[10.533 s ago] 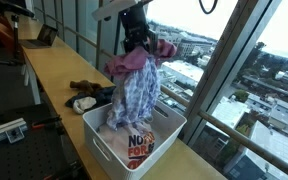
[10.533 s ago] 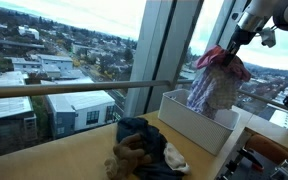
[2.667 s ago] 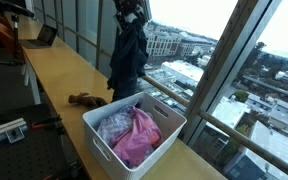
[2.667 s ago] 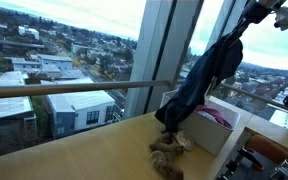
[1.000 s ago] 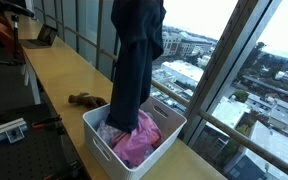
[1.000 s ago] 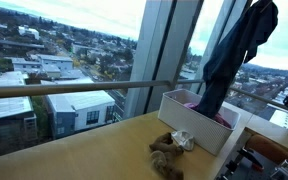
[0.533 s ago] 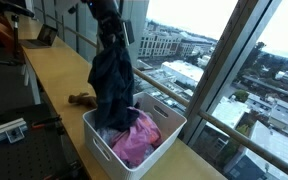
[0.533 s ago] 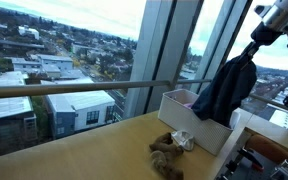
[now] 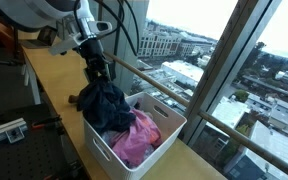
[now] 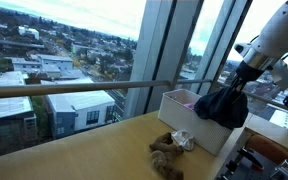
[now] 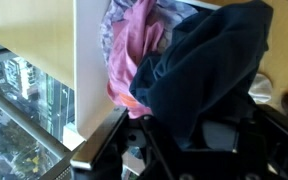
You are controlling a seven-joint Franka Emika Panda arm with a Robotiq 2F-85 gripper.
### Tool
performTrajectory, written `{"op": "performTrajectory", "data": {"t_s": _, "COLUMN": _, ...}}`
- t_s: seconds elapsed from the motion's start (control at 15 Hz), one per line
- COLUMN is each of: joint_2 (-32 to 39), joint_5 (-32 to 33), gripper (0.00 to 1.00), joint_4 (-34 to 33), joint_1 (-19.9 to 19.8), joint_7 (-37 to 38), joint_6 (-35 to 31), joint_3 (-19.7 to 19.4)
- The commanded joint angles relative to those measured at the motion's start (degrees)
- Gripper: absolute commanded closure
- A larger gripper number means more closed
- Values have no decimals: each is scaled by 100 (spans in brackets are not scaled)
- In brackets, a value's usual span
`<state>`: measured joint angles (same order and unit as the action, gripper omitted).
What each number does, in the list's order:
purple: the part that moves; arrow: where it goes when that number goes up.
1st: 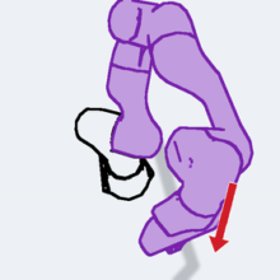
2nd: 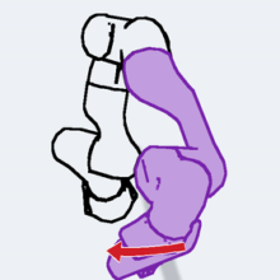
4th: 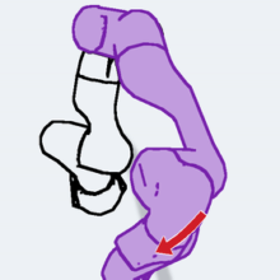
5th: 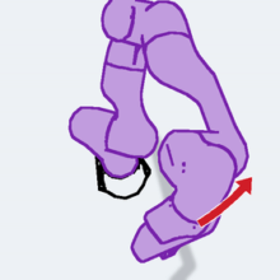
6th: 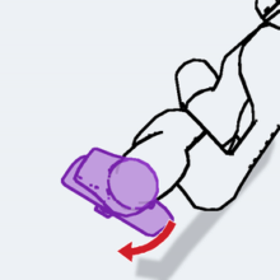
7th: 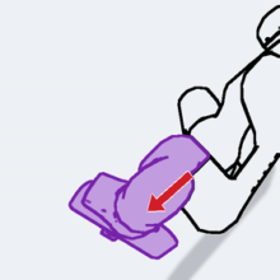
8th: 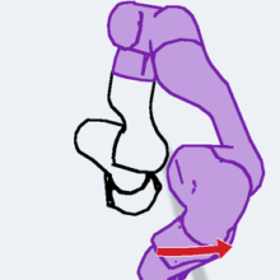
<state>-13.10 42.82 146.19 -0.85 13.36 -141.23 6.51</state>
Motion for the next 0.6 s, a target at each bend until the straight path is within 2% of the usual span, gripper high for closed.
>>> {"op": "performTrajectory", "data": {"t_s": 0.0, "joint_2": 480, "joint_5": 510, "gripper": 100, "joint_4": -117, "joint_1": -176, "joint_7": 335, "joint_6": -160, "joint_3": -120}}
{"op": "performTrajectory", "data": {"t_s": 0.27, "joint_2": 861, "joint_5": 955, "gripper": 100, "joint_4": -278, "joint_1": -232, "joint_7": 645, "joint_6": -83, "joint_3": -307}}
{"op": "performTrajectory", "data": {"t_s": 0.4, "joint_2": 1138, "joint_5": 1404, "gripper": 100, "joint_4": -693, "joint_1": -262, "joint_7": 892, "joint_6": 69, "joint_3": -403}}
{"op": "performTrajectory", "data": {"t_s": 0.53, "joint_2": 1390, "joint_5": 1589, "gripper": 100, "joint_4": -1212, "joint_1": -256, "joint_7": 943, "joint_6": 182, "joint_3": -537}}
